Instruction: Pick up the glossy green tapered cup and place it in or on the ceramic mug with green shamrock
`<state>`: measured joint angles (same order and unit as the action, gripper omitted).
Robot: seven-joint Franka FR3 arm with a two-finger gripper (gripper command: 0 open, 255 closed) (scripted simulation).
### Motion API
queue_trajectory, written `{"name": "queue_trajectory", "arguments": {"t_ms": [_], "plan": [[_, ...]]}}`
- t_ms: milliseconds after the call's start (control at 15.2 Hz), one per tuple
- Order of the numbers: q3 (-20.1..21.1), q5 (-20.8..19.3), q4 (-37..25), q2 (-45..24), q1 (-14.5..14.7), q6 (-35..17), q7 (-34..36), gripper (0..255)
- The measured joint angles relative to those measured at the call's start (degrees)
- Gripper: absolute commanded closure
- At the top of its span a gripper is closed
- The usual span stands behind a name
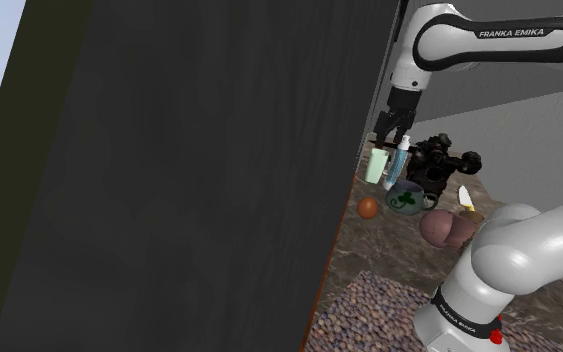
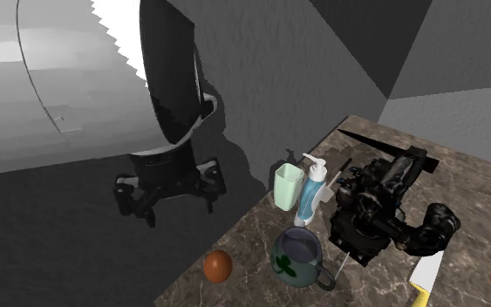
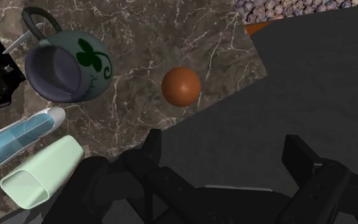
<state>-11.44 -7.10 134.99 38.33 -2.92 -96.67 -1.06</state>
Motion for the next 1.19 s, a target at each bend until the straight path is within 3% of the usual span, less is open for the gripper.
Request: {"name": "queue_trajectory", "arguments": {"t_ms": [726, 1188], "plan": [[-13.60, -2.33, -3.76, -13.53, -2.22, -13.09, -13.98, 0], [-22.20, 3.14, -11.24, -27.06, -1.93, -19.92, -25.10, 0]]}}
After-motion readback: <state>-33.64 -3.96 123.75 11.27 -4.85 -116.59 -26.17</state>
